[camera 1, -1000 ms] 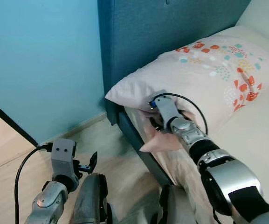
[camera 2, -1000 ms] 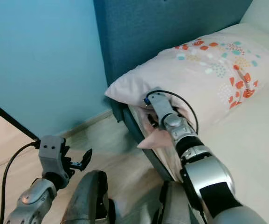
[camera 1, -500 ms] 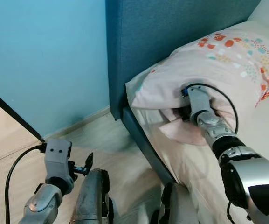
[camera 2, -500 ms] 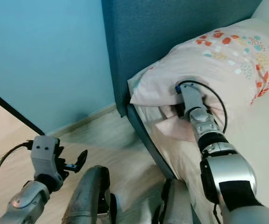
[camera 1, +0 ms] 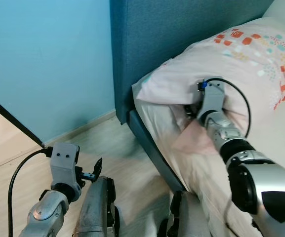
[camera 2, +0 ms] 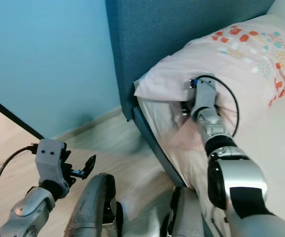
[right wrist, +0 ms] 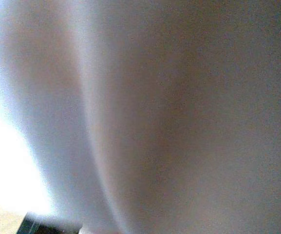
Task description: Clean up the room
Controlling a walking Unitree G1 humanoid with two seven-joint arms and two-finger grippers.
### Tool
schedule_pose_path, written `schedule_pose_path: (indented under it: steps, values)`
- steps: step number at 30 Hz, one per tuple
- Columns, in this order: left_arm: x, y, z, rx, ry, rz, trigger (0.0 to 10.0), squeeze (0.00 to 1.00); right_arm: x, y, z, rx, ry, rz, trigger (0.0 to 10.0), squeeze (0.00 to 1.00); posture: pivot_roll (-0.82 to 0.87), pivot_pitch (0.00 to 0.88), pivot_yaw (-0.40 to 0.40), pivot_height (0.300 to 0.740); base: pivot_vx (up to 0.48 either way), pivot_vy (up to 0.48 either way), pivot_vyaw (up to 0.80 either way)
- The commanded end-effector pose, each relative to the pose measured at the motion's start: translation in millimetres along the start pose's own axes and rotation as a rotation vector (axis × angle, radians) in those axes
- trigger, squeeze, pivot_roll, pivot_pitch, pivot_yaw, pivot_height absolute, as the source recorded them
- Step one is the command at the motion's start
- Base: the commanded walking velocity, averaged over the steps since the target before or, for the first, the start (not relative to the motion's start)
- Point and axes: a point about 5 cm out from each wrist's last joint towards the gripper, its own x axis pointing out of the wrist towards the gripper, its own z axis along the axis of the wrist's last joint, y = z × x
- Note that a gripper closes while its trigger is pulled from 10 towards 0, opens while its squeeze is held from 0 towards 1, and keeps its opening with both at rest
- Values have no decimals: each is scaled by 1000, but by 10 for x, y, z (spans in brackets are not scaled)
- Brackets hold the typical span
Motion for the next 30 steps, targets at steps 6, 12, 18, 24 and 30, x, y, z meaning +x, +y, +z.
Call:
schedule_pose_path:
  steps: [6,12,18,24,30]
  values:
    - [147,-109,-106,-20,30,-27,10000,0,-23,650,-186,364,2,384,10000,0,335,332,-101,581,0,0,0]
    - [338,-208,-101,-47,-2,-52,10000,0,-121,651,-18,576,-122,693,10000,0,233,240,-108,581,0,0,0]
    - [570,-315,-69,-72,-32,-84,10000,0,-353,63,103,651,-308,636,10000,0,142,158,-97,581,0,0,0]
    - [758,-440,6,-93,-64,-123,10000,0,-753,-748,173,579,-493,317,10000,0,102,121,-85,581,0,0,0]
    - [864,-481,27,-86,-79,-154,10000,0,-1202,-1399,29,417,-472,-2,10000,0,53,97,-60,581,0,0,0]
